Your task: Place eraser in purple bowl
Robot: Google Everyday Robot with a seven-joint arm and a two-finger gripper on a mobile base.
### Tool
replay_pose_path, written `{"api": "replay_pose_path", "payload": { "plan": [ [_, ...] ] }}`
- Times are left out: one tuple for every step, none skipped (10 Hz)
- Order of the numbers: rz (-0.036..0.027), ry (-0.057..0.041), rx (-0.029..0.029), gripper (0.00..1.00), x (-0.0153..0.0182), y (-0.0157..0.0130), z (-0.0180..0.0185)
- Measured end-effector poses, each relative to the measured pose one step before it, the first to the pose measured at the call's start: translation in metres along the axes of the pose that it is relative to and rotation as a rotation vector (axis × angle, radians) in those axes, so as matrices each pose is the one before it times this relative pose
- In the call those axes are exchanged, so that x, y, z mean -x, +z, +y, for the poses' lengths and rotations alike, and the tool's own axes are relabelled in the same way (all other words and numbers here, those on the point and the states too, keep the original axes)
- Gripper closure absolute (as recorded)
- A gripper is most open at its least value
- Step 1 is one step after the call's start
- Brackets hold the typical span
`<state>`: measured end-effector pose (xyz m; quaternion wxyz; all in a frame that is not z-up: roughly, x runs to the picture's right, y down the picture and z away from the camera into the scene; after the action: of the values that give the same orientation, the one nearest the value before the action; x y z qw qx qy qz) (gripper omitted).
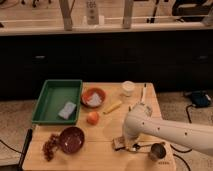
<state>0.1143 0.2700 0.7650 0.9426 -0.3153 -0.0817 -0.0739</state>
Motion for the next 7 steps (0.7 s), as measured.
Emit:
{"api": "replay_pose_path", "payload": {
  "plan": [
    [-0.00215, -0.00983, 0.00033, 1.00, 0.00093, -0.00308, 0.00018],
    [-0.00560, -0.00779, -0.00225, 1.00, 0.00125, -0.00336, -0.00072],
    [-0.00635, -0.01039, -0.00016, 1.00, 0.00017, -0.00372, 0.00004],
    [-0.00582, -0.00643, 0.00004, 1.00, 0.00061, -0.00209, -0.00044],
    [-0.00377, -0.00666, -0.00106, 1.00, 0.00048, -0.00192, -0.00121],
    [-0.00601, -0.00857, 0.00114, 1.00, 0.00180, -0.00046, -0.00153],
    [-0.00412, -0.00644, 0.00136, 1.00, 0.00142, 0.00013, -0.00132]
  ]
}}
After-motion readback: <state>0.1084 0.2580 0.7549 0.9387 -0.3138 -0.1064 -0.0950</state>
